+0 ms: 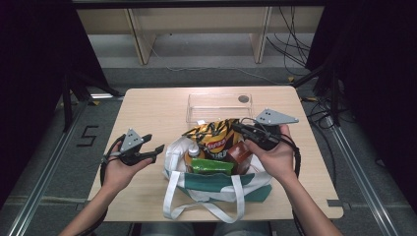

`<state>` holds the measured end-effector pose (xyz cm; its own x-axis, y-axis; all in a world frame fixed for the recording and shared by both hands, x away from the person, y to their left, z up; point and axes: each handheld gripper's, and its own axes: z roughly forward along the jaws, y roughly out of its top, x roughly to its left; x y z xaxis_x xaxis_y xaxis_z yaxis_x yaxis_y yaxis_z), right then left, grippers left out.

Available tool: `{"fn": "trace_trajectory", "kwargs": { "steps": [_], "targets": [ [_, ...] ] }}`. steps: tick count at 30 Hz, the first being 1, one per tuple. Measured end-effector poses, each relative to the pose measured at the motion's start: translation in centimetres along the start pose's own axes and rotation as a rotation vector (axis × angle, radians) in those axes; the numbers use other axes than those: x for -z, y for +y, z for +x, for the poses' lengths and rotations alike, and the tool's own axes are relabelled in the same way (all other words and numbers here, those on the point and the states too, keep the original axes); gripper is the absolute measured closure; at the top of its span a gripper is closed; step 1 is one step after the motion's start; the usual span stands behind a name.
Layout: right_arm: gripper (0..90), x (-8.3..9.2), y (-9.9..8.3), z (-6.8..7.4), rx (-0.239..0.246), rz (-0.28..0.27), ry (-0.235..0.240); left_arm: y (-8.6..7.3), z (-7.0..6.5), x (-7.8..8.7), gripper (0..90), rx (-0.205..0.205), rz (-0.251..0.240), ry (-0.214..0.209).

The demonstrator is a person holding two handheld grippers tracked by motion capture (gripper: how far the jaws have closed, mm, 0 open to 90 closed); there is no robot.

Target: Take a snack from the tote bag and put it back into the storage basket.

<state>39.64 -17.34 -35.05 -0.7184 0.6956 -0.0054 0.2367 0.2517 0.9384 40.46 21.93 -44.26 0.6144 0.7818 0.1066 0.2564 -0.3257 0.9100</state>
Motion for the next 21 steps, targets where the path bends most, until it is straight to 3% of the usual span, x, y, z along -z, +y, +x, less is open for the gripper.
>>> {"fn": "trace_trajectory", "kwargs": {
  "steps": [3,12,14,17,19,21],
  "targets": [
    [90.0,0.1,0.2,0.2,-0.017,-0.014,-0.003,0.0,0.0,0.0,37.3,0.001,-0.001,0.001],
    [90.0,0.6,0.7,0.1,0.013,-0.052,-0.015,-0.1,0.0,-0.1,37.3,0.01,-0.001,-0.004],
    [90.0,0.6,0.8,0.2,-0.007,-0.055,-0.013,-0.2,0.0,-0.1,37.3,0.01,0.001,-0.003],
    [90.0,0.7,1.1,0.2,0.013,-0.068,-0.022,-0.2,0.0,-0.1,37.3,-0.002,0.001,-0.006],
    [90.0,0.8,1.2,0.5,-0.002,-0.082,-0.023,-0.2,0.0,-0.2,37.3,0.011,0.001,-0.004],
    [90.0,0.8,1.5,0.4,0.025,-0.089,-0.025,-0.2,0.1,-0.1,37.3,0.003,0.004,-0.001]
  ]
}}
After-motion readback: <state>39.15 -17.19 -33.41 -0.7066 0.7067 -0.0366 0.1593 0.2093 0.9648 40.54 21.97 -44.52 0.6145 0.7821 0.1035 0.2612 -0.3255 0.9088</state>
